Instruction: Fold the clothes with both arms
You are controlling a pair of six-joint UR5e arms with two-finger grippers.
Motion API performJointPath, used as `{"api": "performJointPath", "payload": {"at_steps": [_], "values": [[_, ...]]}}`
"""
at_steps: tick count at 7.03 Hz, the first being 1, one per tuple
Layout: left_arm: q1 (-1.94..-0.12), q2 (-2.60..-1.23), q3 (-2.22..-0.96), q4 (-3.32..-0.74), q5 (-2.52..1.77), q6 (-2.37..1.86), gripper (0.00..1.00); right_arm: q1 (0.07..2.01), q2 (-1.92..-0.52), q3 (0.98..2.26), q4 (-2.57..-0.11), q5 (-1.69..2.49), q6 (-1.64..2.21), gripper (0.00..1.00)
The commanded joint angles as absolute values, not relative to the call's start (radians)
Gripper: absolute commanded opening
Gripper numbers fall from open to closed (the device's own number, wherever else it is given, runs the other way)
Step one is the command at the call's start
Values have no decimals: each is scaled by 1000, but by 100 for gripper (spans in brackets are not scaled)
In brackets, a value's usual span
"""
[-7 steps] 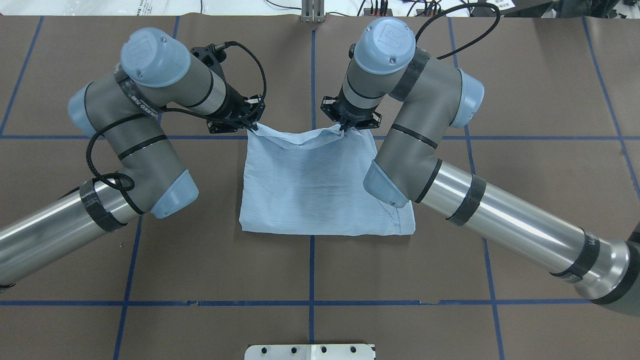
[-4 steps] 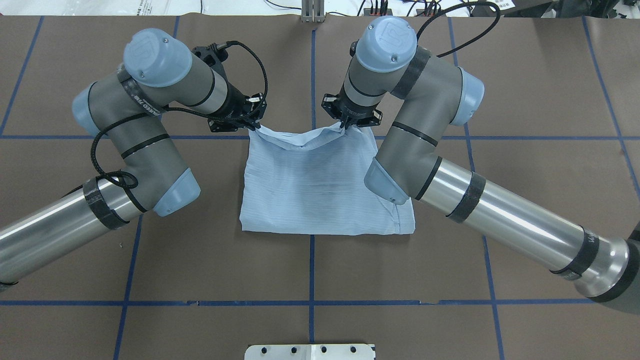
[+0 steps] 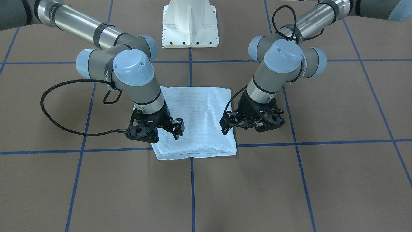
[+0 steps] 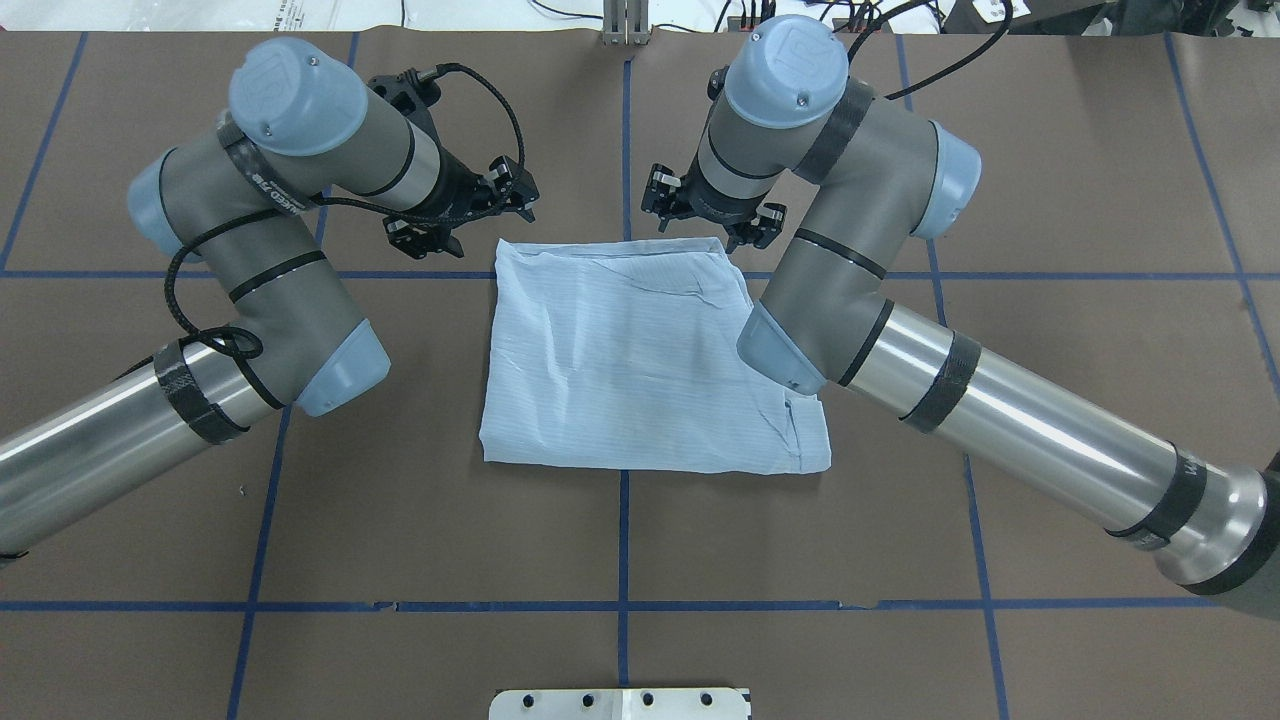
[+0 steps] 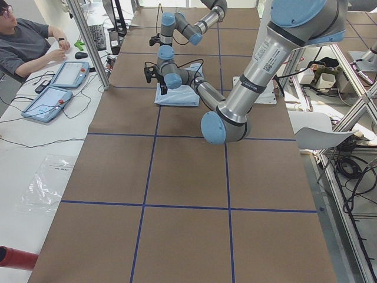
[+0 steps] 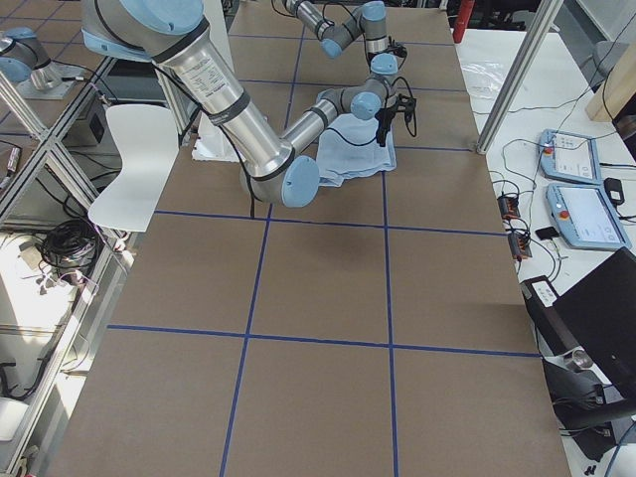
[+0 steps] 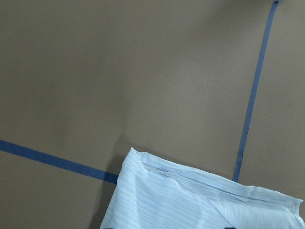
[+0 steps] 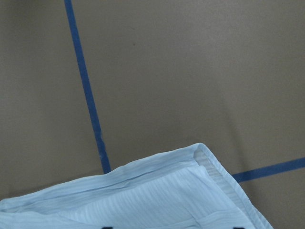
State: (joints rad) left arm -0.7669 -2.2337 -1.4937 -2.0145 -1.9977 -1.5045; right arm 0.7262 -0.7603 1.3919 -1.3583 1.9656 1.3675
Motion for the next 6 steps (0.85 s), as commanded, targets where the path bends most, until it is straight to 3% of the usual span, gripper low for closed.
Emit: {"api": "performJointPath", "payload": {"at_steps": [1, 6], "values": [[-826, -2186, -1511, -2005, -2000, -1379, 100, 786, -790, 1402, -1371, 1995, 1252, 100], [-1136, -1780, -1687, -2000, -2127, -650, 100, 1127, -1115, 1416, -1374, 2138, 426, 100]]}}
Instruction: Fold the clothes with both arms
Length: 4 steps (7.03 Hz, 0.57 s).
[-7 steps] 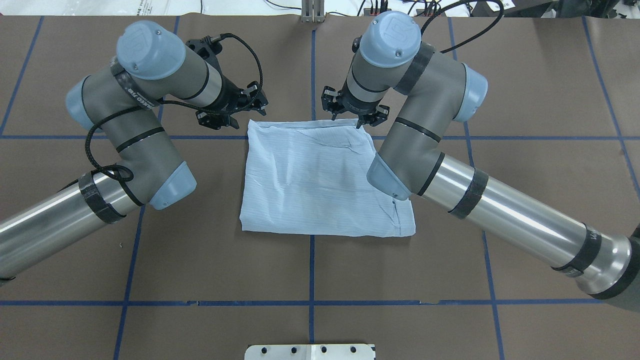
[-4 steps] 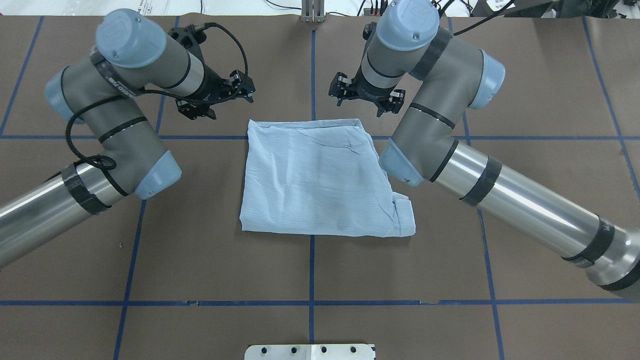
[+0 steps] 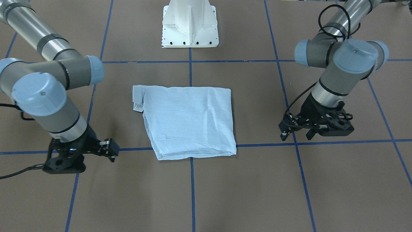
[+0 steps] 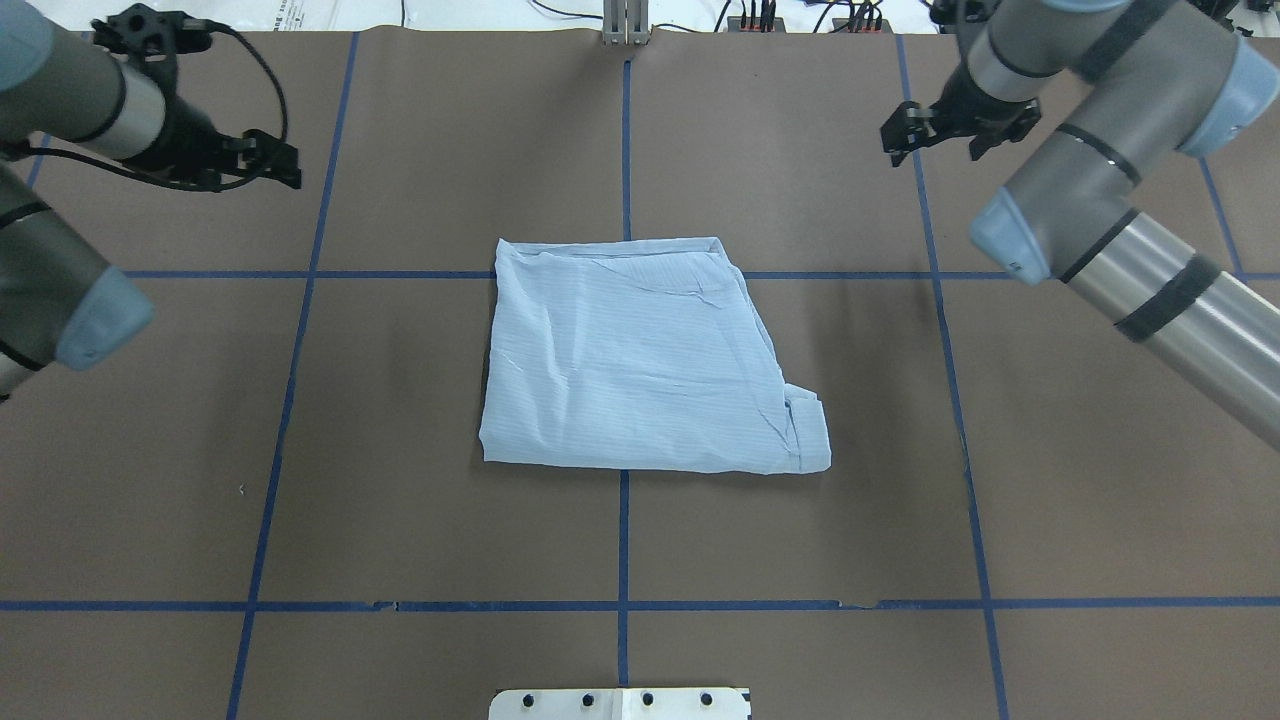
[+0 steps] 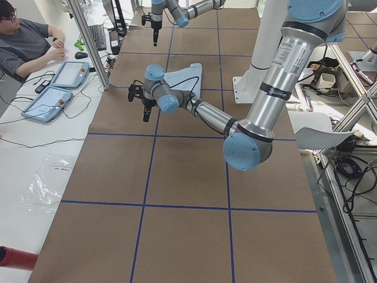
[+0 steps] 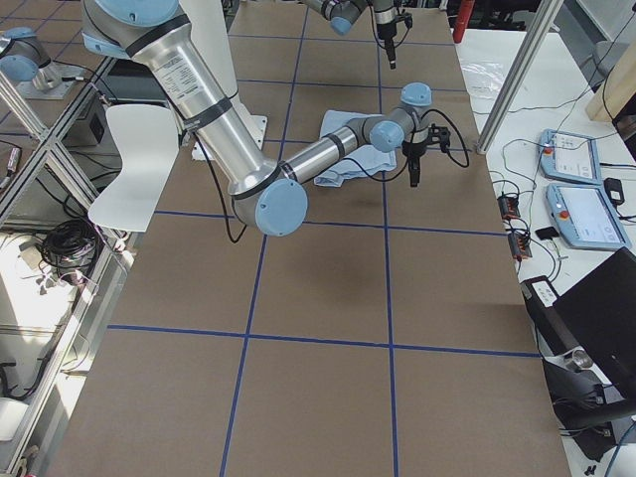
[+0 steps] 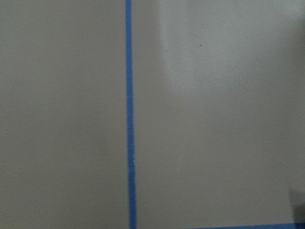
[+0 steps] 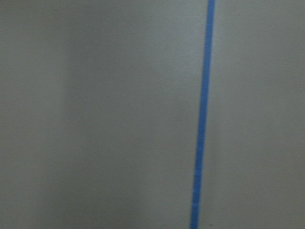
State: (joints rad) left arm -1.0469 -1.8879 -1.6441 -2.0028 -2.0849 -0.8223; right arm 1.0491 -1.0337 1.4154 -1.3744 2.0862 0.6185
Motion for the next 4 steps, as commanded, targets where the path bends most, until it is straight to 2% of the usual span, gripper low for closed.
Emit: {"api": "performJointPath", "payload": {"at_steps": [1, 2, 4], "values": [[-1225, -1688, -1704, -2000, -2149, -462, 100, 1194, -1188, 1434, -1374, 2181, 317, 100], [-1271, -1637, -1700, -2012, -2163, -398, 100, 1230, -1306, 1484, -1361, 2233, 292, 100], [-1273, -1606, -1700, -2017, -2137, -468, 100, 1250, -1397, 1633, -1359, 2243, 321, 100]]}}
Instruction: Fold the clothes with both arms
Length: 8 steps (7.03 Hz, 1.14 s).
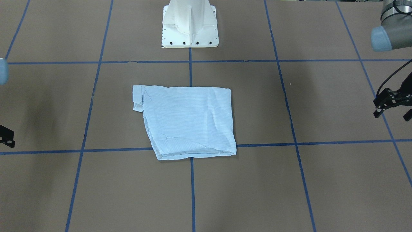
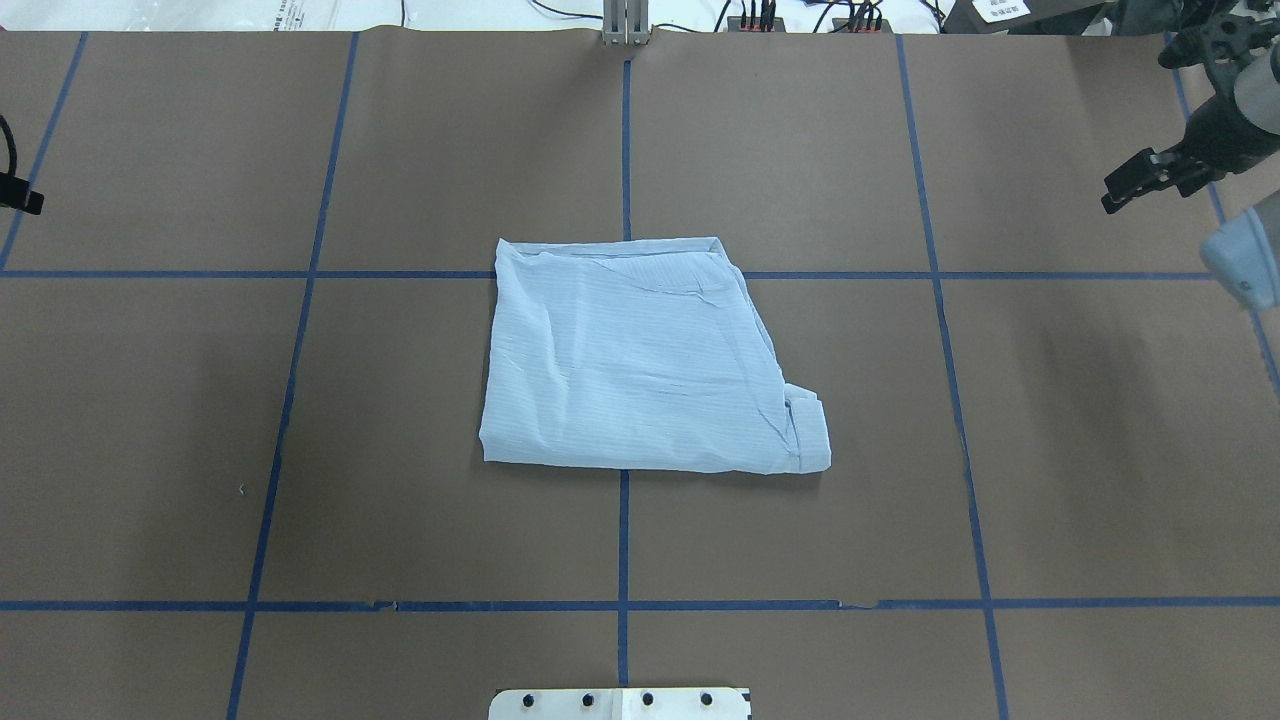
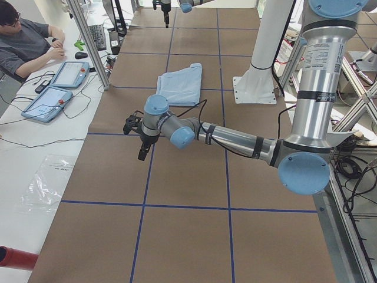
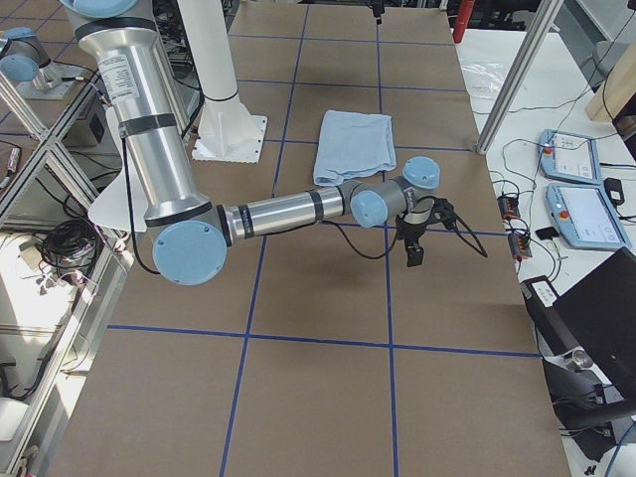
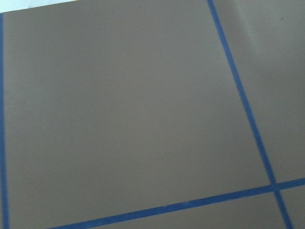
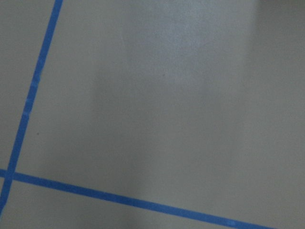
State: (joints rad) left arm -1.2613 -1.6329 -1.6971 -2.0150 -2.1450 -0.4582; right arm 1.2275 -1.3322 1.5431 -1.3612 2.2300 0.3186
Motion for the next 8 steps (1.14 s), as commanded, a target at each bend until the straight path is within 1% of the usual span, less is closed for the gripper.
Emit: {"api": "performJointPath", "payload": {"at_steps": [1, 2, 4, 5, 8], "values": [[-1278, -1567, -1689, -2026, -2138, -457, 100, 1250, -1422, 1640, -1358, 2235, 311, 100], [-1296, -1557, -1680, -2007, -2147, -459, 100, 1276, -1445, 1628, -1365, 2255, 308, 100], [-1368, -1561, -1683, -1813, -2230, -421, 100, 1354, -1448, 1614, -1396, 2324, 308, 100], [-1409, -1559, -1675, -1760, -2230, -252, 100, 1377, -1445, 1612, -1441, 2350, 307, 100], [-1525, -1559, -1664, -1579, -2230, 73, 100, 1439, -1465, 1592, -1534, 2457, 272, 100]]}}
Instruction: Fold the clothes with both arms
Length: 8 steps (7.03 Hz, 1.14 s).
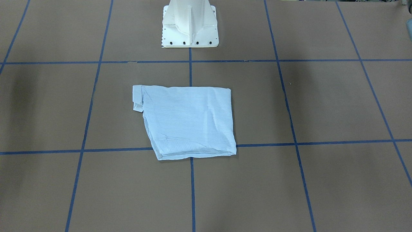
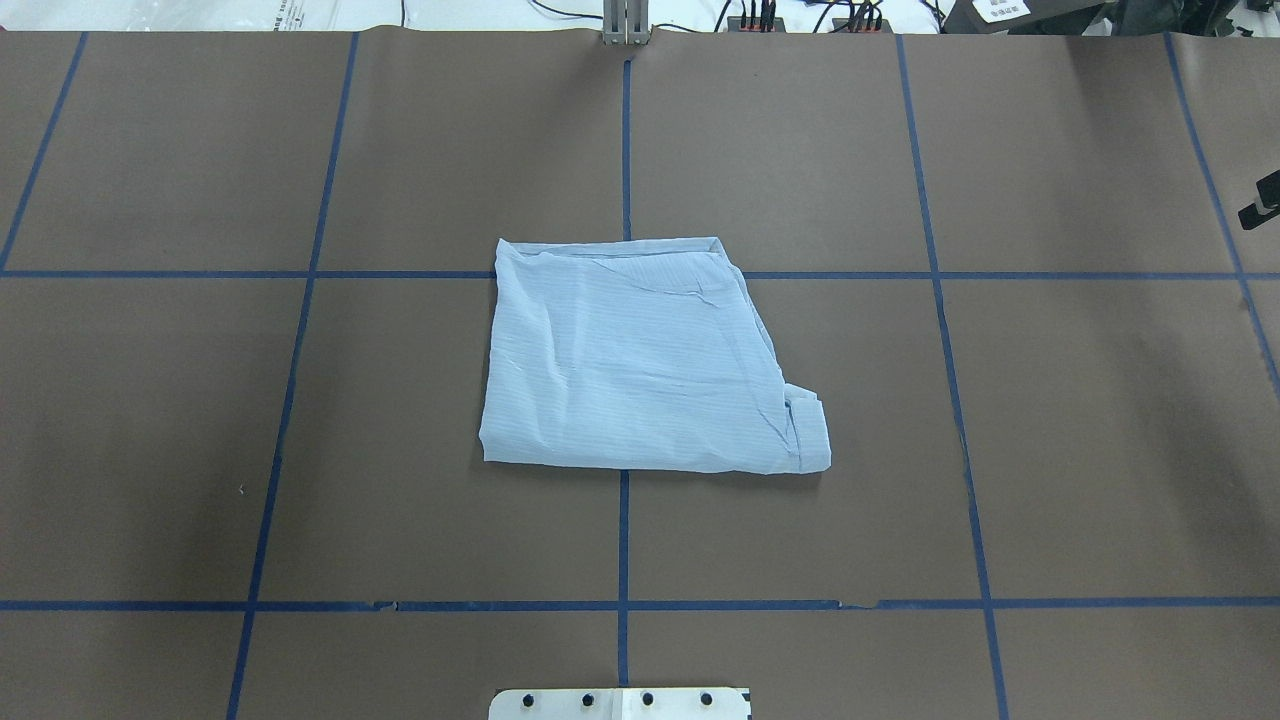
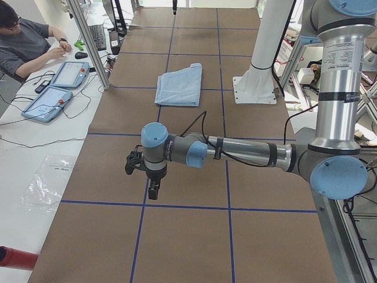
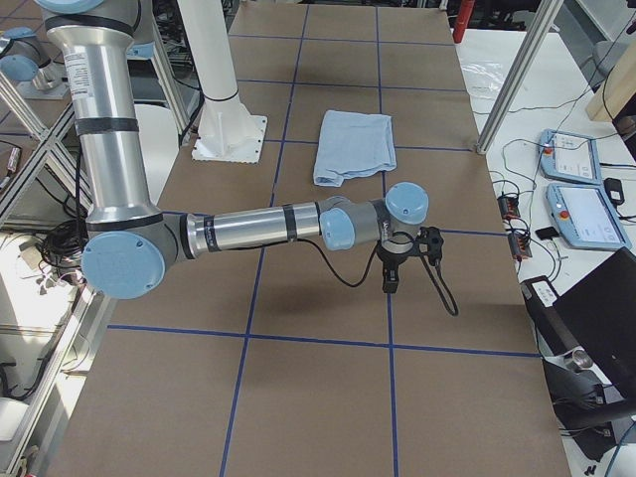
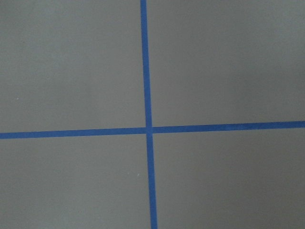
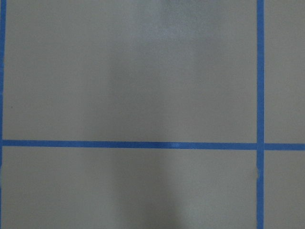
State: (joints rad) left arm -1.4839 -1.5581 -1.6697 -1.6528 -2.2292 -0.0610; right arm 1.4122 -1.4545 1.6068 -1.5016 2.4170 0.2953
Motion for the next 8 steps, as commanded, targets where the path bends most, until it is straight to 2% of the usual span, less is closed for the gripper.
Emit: {"api": "performJointPath", "payload": {"at_steps": [1, 4, 8], "values": [[-1531, -1560, -1661, -1569, -2232, 86, 100, 1456, -1471, 1554, -1532, 2459, 190, 100], [-1531, -1559, -1666, -1569, -2235, 86, 100, 1500, -1492, 1479, -1522, 2456, 48, 100], [-1531, -1559, -1674, -1565, -2237, 84, 100, 1586, -1563, 1590, -1534, 2442, 46, 100]]}}
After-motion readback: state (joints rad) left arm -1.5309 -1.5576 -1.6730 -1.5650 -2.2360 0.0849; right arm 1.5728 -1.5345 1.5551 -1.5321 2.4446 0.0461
